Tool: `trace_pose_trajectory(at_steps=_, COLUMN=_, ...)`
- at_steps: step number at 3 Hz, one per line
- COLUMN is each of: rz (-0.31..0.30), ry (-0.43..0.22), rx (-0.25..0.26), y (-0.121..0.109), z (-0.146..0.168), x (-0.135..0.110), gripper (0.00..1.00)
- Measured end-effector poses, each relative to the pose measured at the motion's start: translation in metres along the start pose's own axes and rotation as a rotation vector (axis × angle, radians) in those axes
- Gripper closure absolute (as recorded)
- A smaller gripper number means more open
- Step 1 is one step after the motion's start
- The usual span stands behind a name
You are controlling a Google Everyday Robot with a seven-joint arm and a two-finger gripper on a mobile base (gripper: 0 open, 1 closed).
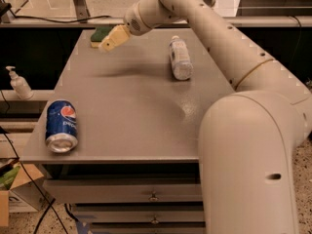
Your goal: Move sponge near pepsi can
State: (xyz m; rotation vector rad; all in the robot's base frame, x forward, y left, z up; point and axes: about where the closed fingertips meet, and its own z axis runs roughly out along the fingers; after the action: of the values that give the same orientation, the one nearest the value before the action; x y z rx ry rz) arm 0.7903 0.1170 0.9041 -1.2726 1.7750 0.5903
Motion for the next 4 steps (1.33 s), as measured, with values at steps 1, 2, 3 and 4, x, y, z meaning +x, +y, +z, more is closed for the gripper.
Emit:
trace_pose_trajectory(at_steps=1, rz=0.041, ry=-0.021, rx=0.039, y=-0.013, z=0.031, x=-0.007, gripper=0.00)
trace_pose_trajectory(at_steps=2, rz=0.074, ry=-0.025, rx=0.070, y=-0.022, z=0.061, x=-0.010, gripper=0.00)
trace_pose_trajectory(at_steps=3, rz=0.096, ry=-0.018, rx=0.090, y=-0.032, z=0.088, x=-0.008, gripper=0.00)
trace_pose_trajectory(at_steps=4, rz=0.121, ry=-0.006, rx=0.105, y=-0.042, z=0.106, x=-0.002, gripper=0.00)
